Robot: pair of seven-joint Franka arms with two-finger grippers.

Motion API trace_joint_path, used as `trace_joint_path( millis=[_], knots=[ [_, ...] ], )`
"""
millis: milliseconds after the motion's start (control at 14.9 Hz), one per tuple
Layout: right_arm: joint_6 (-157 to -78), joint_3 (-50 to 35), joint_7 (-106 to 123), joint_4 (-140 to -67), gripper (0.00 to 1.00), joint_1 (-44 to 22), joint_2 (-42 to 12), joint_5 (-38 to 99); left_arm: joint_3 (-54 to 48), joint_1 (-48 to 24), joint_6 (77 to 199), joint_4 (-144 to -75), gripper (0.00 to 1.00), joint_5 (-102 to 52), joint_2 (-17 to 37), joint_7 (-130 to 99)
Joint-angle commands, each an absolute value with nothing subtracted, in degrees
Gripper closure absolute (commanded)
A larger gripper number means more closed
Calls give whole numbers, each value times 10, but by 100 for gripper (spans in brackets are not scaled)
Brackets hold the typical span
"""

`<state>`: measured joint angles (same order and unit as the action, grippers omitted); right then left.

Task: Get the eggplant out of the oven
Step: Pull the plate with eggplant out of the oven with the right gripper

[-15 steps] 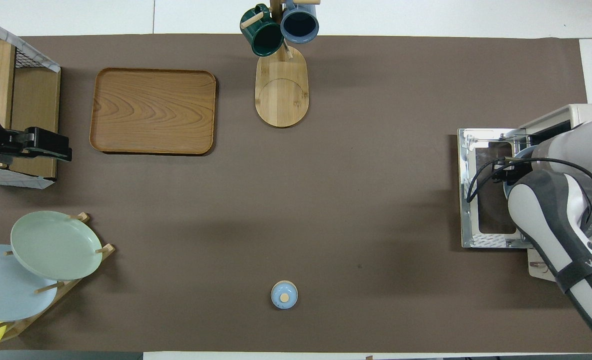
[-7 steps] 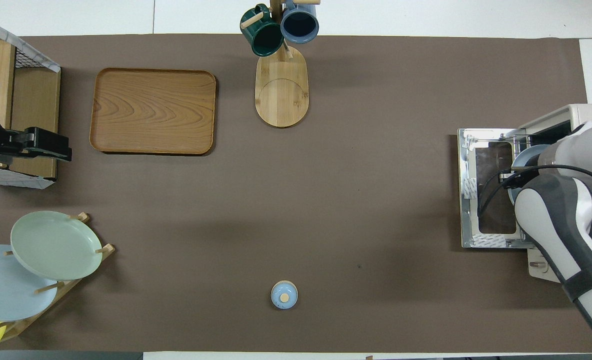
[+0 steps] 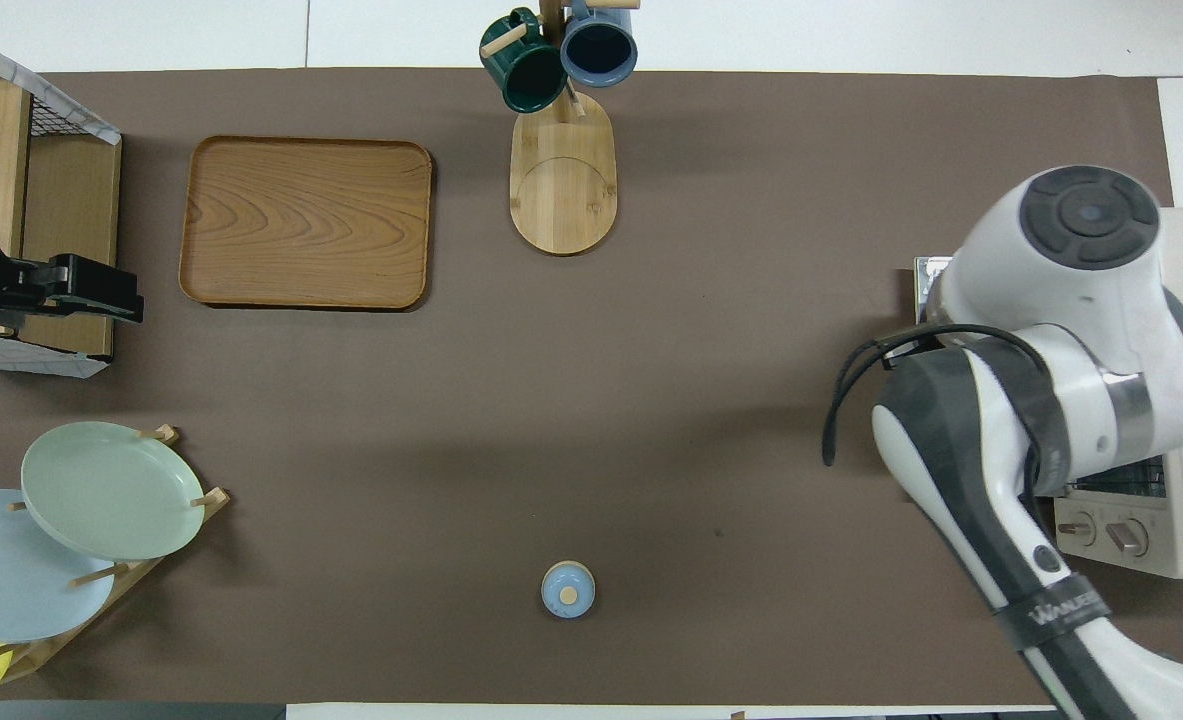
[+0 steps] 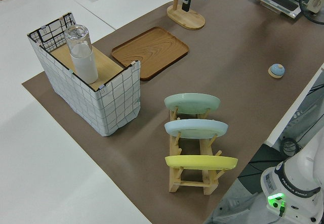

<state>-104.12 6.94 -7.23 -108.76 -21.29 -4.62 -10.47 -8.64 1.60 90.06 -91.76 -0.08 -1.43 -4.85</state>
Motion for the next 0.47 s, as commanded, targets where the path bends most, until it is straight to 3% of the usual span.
trace_joint_path(
  millis=[0,134,401],
  knots=[
    [-1020,69,-151,-1045,100,-263,-69,-109,-88,22,902,-924,0,-9,-20,-44],
    [-993,69,-214,-992,100,-311,-99,-95,-88,22,903,-924,0,-9,-20,-44],
    [-903,69,-343,-810,100,-388,-227,-73,-88,22,903,-924,0,-9,-20,-44]
  ],
)
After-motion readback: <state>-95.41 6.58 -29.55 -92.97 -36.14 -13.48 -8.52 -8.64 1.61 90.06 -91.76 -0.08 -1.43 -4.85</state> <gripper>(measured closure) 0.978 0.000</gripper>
